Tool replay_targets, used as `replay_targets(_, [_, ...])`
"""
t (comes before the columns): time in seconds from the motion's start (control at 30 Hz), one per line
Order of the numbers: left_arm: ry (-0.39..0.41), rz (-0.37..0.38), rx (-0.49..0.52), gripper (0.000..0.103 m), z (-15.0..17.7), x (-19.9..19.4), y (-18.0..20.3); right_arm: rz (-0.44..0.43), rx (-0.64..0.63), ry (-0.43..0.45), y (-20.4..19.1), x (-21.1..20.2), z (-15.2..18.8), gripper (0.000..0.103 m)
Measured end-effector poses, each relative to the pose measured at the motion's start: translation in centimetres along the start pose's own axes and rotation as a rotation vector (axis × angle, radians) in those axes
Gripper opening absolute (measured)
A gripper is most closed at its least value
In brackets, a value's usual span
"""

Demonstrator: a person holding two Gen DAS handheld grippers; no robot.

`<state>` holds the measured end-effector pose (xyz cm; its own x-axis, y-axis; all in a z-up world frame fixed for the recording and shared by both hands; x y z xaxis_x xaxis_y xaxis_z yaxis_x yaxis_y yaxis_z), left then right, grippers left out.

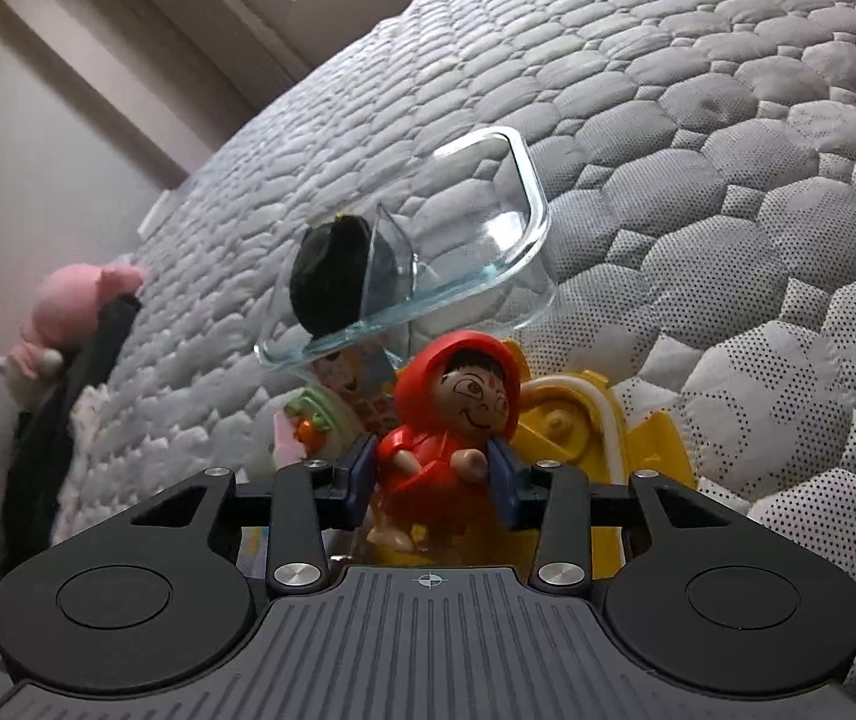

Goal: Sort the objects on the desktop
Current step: 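Grasp the red hooded figure with the right gripper and lift it, then place the red figure beside the bear in the glass container, release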

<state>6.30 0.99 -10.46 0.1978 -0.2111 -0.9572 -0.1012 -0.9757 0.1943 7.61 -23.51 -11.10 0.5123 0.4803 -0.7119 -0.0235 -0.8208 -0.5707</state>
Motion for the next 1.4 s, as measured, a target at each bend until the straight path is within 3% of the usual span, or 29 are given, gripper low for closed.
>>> replay_targets(0.23, [-0.014, 0.013, -0.01, 0.103, -0.3, 0.3, -0.4, -0.086, -0.005, -0.027, -0.4, -1.6, -0.7, 0.043])
replay_targets(0.37, [-0.04, 0.062, 0.027, 0.103, -0.7, 0.2, 0.9, -0.073, -0.086, -0.008, -2.0, -3.1, -2.4, 0.043])
replay_targets(0.53, [0.01, 0.058, 0.141, 0.103, -1.9, -2.2, 4.3, -0.009, -0.202, 0.084, -4.6, -4.9, -6.7, 0.043])
replay_targets(0.63, [0.04, 0.045, 0.194, 0.103, -2.6, -3.4, 6.2, 0.087, -0.272, 0.098, -6.0, -3.7, -9.6, 0.043])
replay_targets(0.87, [0.047, 0.026, 0.237, 0.103, -3.4, -3.2, 7.8, 0.242, -0.358, -0.027, -6.0, 4.4, -12.1, 0.043])
replay_targets(1.13, [0.017, 0.029, 0.221, 0.103, -3.9, -2.2, 7.3, 0.234, -0.324, -0.13, -4.7, 9.6, -10.6, 0.043])
replay_targets(1.4, [-0.007, 0.044, 0.207, 0.103, -3.9, -1.4, 7.0, 0.2, -0.338, -0.139, -4.4, 9.6, -10.6, 0.045])
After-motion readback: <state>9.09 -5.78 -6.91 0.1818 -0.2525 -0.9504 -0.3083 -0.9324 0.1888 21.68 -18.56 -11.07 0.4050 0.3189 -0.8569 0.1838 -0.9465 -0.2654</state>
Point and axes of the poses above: each gripper's, at about its wrist camera, not at the fingertips, and x roughly the way its jaws point, y to its right, z to its underside, the point moved 3 cm from there along x, roughly the way its jaws point, and after that the axes turned 9 degrees about -y, right-handed, at the moved point
